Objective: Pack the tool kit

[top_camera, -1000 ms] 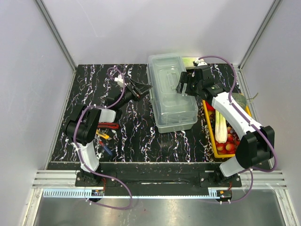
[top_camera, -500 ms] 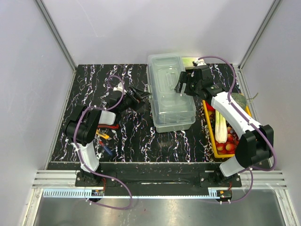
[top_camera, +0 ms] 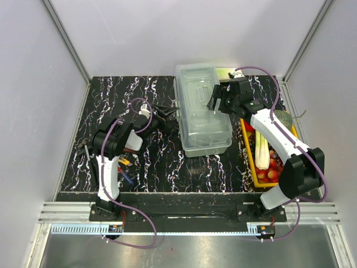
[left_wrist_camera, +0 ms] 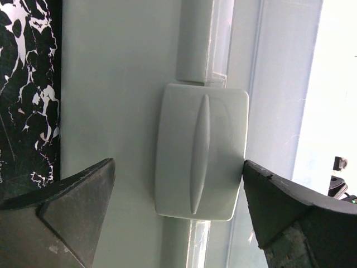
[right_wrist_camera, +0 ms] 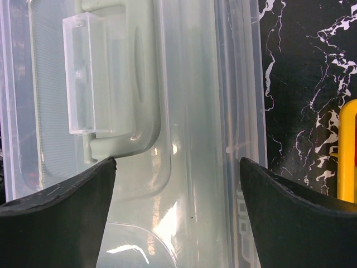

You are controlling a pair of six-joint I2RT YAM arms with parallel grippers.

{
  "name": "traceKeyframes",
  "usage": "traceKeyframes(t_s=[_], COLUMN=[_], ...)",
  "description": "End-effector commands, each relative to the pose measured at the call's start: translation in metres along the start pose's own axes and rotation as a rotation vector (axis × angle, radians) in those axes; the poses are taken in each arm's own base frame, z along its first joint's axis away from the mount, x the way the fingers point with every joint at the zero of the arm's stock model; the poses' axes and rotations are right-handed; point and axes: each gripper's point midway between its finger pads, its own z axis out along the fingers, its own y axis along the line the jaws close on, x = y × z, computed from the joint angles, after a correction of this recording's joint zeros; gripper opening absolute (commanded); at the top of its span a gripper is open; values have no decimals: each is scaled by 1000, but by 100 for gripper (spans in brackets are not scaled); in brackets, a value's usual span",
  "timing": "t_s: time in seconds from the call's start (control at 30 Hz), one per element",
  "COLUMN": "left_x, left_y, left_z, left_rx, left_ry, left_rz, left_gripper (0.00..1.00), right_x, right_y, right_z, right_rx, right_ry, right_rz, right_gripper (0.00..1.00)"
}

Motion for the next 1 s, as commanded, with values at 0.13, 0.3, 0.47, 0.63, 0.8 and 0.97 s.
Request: traceKeyframes(t_s=[0.13, 0.3, 0.47, 0.63, 0.8, 0.97], left_x=[31, 37, 42, 50, 52, 52], left_y=[-108, -112, -108, -115, -120, -122], left_z=[-8, -8, -5, -5, -7, -7], left_rx=[429, 445, 446, 474, 485, 469], left_ry=[111, 141, 188, 236, 245, 233], left_rz=[184, 202, 227, 289, 312, 338], left_gripper=[99, 98, 79, 64, 51, 47], right_x=[84, 89, 95, 99, 100, 100], right_y=[-16, -14, -14, -15, -14, -15], right_z=[15, 18, 19, 20, 21, 22], right_rx=[92, 72, 60, 58, 54, 57], right_ry=[321, 342, 356, 363, 367, 367], right_rz=[-28, -23, -35, -36, -33, -37], right_gripper=[93, 94, 93, 93, 93, 93])
